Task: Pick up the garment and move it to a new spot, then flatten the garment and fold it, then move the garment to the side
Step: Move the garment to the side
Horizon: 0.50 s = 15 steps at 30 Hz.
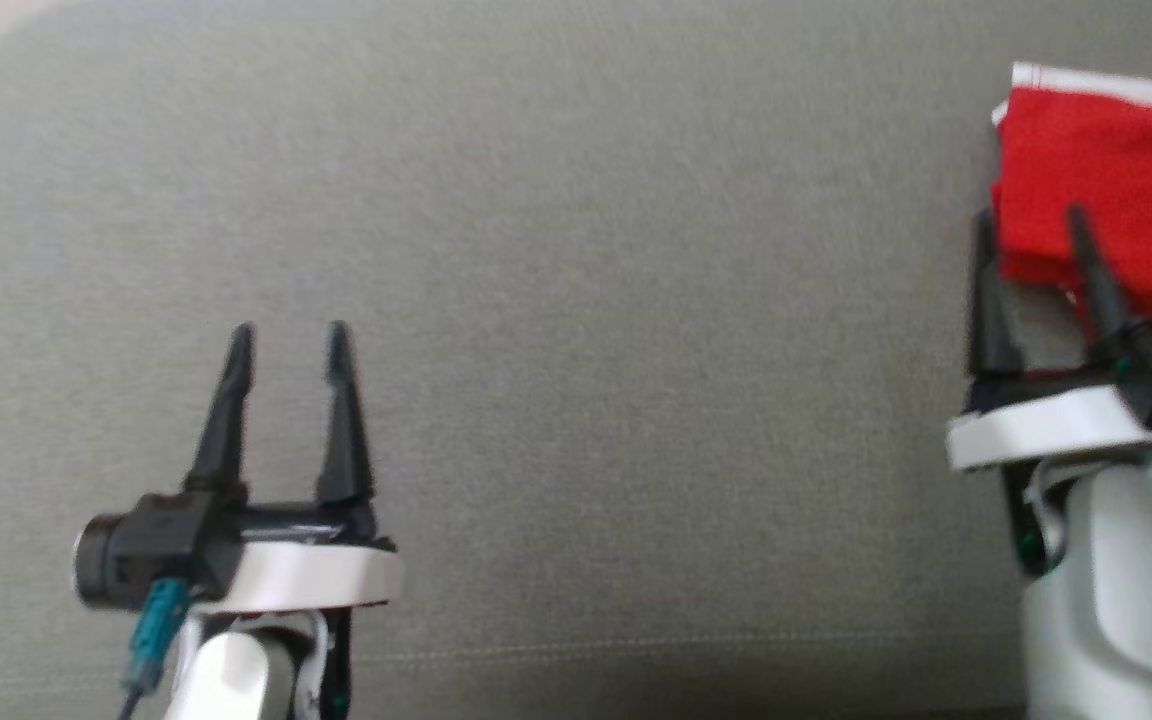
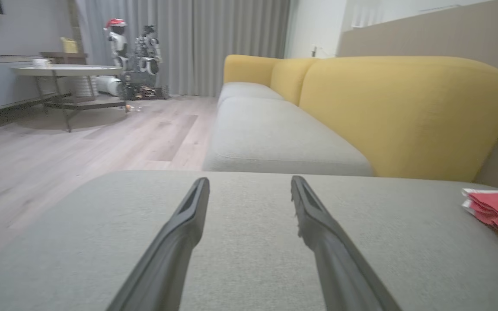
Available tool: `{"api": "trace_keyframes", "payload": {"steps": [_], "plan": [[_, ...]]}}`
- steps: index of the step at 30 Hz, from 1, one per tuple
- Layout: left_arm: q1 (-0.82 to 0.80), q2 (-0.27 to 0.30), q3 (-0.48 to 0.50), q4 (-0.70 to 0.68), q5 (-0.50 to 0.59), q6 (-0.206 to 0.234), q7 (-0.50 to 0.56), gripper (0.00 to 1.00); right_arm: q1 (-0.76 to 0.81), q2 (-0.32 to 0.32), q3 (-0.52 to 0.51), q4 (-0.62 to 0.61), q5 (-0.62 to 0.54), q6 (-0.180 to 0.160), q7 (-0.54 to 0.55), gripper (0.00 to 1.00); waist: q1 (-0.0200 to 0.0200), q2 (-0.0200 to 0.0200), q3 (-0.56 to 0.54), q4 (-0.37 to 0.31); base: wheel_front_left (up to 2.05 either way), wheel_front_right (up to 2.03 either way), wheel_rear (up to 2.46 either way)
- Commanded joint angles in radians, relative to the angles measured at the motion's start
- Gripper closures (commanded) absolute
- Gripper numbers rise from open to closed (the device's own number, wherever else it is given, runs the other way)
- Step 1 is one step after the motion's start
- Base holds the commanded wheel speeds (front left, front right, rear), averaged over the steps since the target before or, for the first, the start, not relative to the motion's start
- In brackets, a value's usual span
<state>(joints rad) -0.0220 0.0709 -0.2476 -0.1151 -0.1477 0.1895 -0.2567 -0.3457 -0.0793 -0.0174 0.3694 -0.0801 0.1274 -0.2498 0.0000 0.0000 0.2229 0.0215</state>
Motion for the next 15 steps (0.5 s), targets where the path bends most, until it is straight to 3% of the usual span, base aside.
{"api": "trace_keyframes", "payload": {"steps": [1,8,15], "plan": [[-0.017,-0.003,0.048,-0.032,-0.001,-0.003,-0.005,0.0,0.002,0.01,0.041,-0.044,0.026,0.003,-0.01,0.0,0.0,0.0,-0.052,0.029,0.0,0.0,0.0],[0.046,-0.015,0.087,-0.05,0.029,-0.016,-0.005,0.0,0.168,0.025,0.126,-0.143,0.146,0.003,-0.012,0.0,0.0,0.0,-0.132,0.063,0.0,0.0,0.0],[0.104,-0.012,0.085,-0.083,0.13,-0.012,-0.005,0.0,0.28,0.028,0.153,-0.197,0.149,0.003,-0.012,0.0,0.0,0.0,-0.171,0.069,0.0,0.0,0.0]]}}
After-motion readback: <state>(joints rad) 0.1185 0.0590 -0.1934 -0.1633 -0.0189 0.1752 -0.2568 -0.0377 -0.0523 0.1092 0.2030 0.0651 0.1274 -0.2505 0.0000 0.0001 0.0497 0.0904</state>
